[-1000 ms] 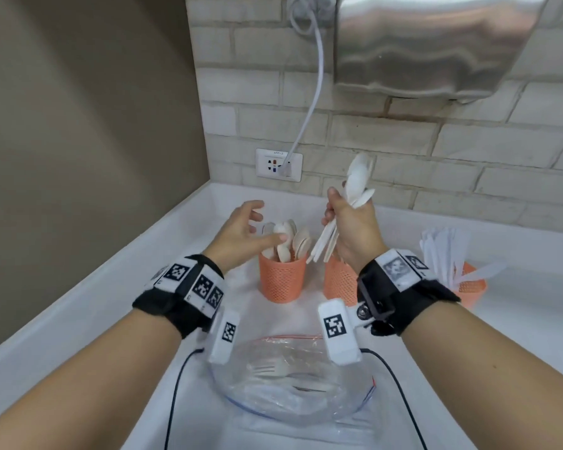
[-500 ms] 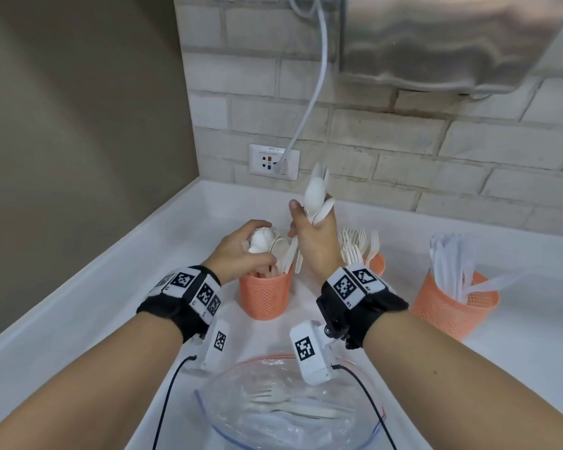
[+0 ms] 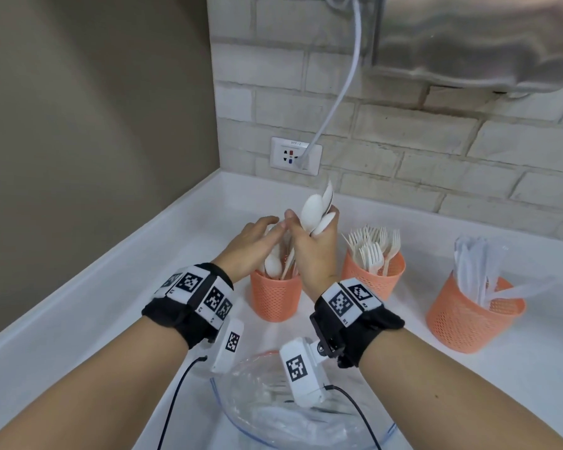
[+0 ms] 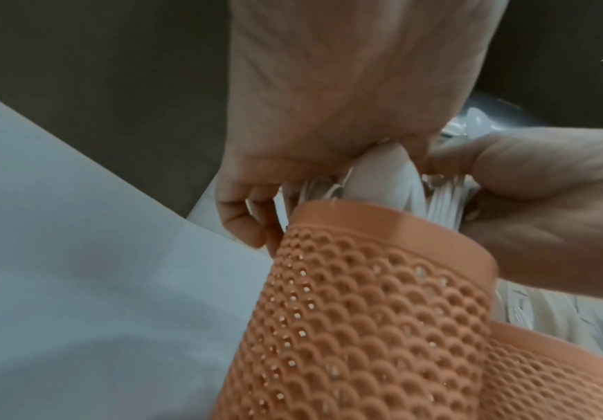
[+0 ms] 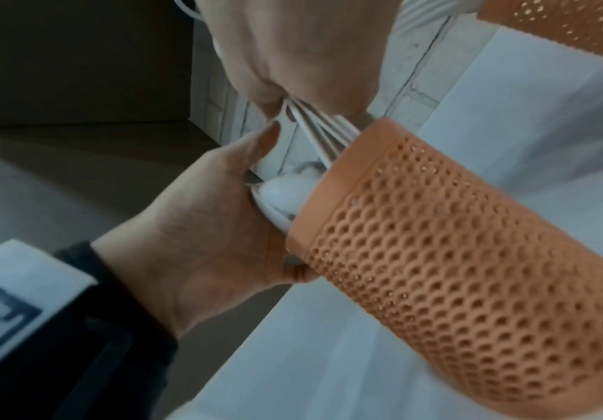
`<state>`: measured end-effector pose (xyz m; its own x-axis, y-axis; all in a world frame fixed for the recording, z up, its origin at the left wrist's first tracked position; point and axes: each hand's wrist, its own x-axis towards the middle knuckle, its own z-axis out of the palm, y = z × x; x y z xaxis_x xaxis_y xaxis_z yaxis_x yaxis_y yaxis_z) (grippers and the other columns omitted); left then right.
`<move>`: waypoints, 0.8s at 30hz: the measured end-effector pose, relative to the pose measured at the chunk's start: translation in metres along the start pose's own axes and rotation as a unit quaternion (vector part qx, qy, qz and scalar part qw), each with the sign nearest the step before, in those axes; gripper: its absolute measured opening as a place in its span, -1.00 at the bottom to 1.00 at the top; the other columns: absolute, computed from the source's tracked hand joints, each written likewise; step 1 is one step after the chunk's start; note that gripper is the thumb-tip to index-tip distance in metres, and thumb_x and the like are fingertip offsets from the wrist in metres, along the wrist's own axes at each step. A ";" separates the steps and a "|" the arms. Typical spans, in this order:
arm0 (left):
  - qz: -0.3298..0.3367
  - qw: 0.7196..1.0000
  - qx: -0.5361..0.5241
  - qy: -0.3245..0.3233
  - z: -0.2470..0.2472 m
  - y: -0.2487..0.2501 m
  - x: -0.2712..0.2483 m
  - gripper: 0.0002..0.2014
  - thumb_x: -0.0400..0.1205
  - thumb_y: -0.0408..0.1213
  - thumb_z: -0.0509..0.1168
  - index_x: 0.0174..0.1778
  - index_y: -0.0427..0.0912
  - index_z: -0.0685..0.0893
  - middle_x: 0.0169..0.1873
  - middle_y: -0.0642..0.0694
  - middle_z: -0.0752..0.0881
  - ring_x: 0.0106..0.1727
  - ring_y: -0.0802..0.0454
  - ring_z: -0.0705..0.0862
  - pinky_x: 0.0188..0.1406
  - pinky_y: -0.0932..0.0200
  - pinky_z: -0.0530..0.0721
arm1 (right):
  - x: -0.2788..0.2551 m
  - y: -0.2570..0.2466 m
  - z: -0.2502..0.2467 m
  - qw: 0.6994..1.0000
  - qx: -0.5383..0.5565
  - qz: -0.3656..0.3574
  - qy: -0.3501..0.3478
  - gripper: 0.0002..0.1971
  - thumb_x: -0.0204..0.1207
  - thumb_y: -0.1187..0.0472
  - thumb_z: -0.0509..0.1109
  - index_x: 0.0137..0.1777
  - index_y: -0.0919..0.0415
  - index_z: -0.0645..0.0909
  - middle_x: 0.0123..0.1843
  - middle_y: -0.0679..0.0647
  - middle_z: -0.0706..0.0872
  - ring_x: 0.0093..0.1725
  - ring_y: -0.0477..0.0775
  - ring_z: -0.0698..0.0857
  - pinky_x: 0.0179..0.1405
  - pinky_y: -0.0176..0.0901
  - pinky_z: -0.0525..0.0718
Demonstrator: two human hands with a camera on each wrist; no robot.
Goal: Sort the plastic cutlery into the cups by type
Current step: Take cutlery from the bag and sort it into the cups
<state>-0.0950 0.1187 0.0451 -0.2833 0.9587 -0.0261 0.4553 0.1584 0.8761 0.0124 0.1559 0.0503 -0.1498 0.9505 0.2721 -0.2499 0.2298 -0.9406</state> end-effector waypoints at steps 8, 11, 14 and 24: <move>-0.001 0.998 -0.056 0.037 0.000 0.009 -0.013 -0.45 0.73 0.07 -0.22 0.61 -0.06 0.22 0.58 -0.08 0.30 0.60 0.04 0.25 0.63 -0.03 0.14 | 0.010 -0.017 -0.009 0.987 -0.125 -0.078 -0.060 -0.67 0.56 0.03 0.27 0.30 0.06 0.53 0.21 0.02 0.53 0.29 -0.04 0.51 0.17 -0.40 0.41; 0.006 0.997 -0.076 0.031 0.002 0.011 -0.013 -0.48 0.75 0.02 -0.20 0.59 -0.08 0.28 0.54 -0.14 0.39 0.56 0.01 0.34 0.61 -0.05 0.22 | 0.013 -0.009 -0.015 0.927 -0.324 -0.137 -0.131 -0.68 0.66 0.26 0.12 0.29 0.17 0.62 0.27 0.09 0.62 0.36 0.08 0.48 0.40 -0.14 0.36; -0.001 0.994 -0.106 0.017 0.002 0.011 -0.011 -0.50 0.76 -0.02 -0.19 0.50 -0.14 0.42 0.46 -0.15 0.50 0.47 0.02 0.46 0.57 0.02 0.29 | 0.011 -0.003 -0.025 0.888 -0.389 -0.161 -0.186 -0.61 0.63 0.23 0.06 0.36 0.10 0.57 0.33 0.07 0.64 0.39 0.11 0.48 0.44 0.02 0.36; 0.006 0.988 0.016 0.152 -0.018 0.027 -0.042 -0.78 0.70 -0.11 0.05 0.10 -0.16 0.48 0.18 -0.15 0.46 0.15 -0.02 0.48 0.13 0.17 0.39 | 0.000 -0.051 -0.048 0.842 -0.462 -0.094 -0.262 -0.58 0.62 0.06 0.22 0.48 -0.03 0.36 0.37 0.13 0.46 0.35 0.08 0.43 0.40 -0.01 0.40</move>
<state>-0.0859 0.0781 0.0780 -0.5162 0.8460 0.1336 0.4846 0.1598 0.8600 0.0708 0.1543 0.0883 -0.6525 0.7122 0.2589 0.4984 0.6607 -0.5614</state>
